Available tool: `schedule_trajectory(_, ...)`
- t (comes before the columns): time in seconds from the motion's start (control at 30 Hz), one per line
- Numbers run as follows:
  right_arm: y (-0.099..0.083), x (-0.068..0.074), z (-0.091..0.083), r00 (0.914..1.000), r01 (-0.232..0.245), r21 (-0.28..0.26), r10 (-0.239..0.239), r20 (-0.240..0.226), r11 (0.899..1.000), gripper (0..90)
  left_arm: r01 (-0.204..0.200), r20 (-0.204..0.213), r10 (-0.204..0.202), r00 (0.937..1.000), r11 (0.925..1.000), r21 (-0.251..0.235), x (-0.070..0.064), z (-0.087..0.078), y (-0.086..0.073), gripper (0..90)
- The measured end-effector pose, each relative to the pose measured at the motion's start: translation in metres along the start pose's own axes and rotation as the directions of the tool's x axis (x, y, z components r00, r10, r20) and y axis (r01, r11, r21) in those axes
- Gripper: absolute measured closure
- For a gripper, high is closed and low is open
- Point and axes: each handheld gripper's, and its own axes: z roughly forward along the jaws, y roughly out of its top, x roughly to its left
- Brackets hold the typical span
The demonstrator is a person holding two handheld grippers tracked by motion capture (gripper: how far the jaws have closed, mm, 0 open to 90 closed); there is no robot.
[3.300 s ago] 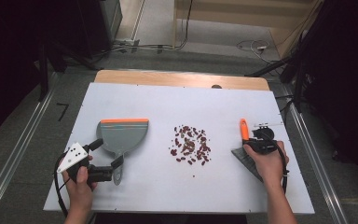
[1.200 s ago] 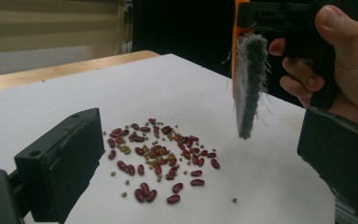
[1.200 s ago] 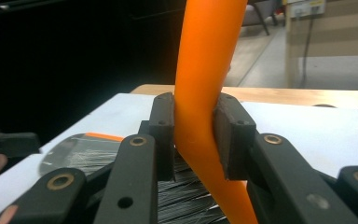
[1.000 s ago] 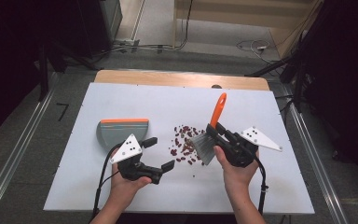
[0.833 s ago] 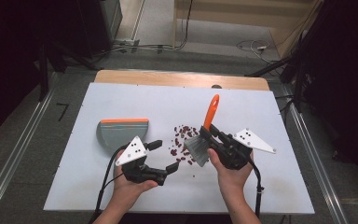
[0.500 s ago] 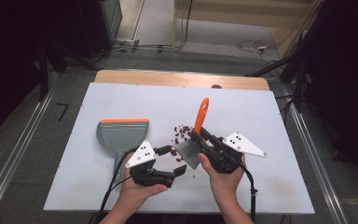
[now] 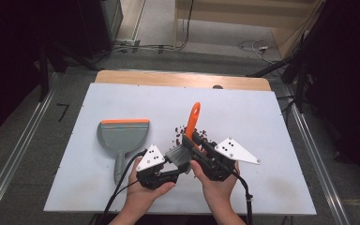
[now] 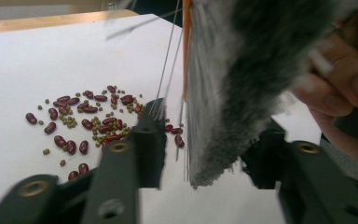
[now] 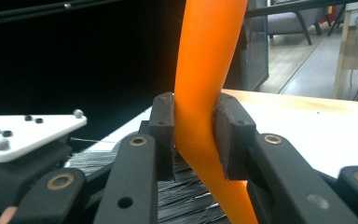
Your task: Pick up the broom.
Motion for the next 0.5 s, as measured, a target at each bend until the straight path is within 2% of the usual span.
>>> schedule_trajectory(0.17, 0.001, 0.003, -0.001, 1.0, 0.008, -0.01, -0.008, 0.003, 1.0, 69.2, -0.019, 0.015, 0.019, 0.9997, 0.9998, -0.008, 0.0, -0.003, 0.001, 80.1)
schedule_trajectory(0.3, 0.002, 0.0, 0.0, 0.9995, 0.007, 0.0, -0.007, -0.031, 1.0, 68.9, -0.034, 0.032, 0.034, 0.9989, 0.9994, -0.007, 0.004, -0.007, 0.001, 85.0)
schedule_trajectory(0.4, 0.007, -0.004, -0.001, 0.9941, 0.035, 0.009, -0.034, -0.102, 0.999, 66.0, -0.051, 0.04, 0.051, 0.9979, 0.9987, -0.007, 0.009, -0.013, 0.004, 85.7)
schedule_trajectory(0.43, 0.007, -0.004, -0.001, 0.9941, 0.035, 0.009, -0.034, -0.102, 0.999, 66.0, -0.051, 0.04, 0.051, 0.9979, 0.9987, -0.007, 0.009, -0.013, 0.004, 85.7)
schedule_trajectory(0.47, 0.013, -0.01, -0.003, 0.986, 0.037, 0.005, -0.035, -0.163, 0.999, 54.2, -0.054, 0.048, 0.054, 0.9974, 0.9986, -0.001, 0.015, -0.017, 0.006, 85.8)
schedule_trajectory(0.5, 0.016, -0.014, -0.004, 0.98, 0.035, 0.001, -0.034, -0.196, 0.999, 50.9, -0.052, 0.052, 0.052, 0.9973, 0.9986, -0.003, 0.017, -0.02, 0.006, 85.8)
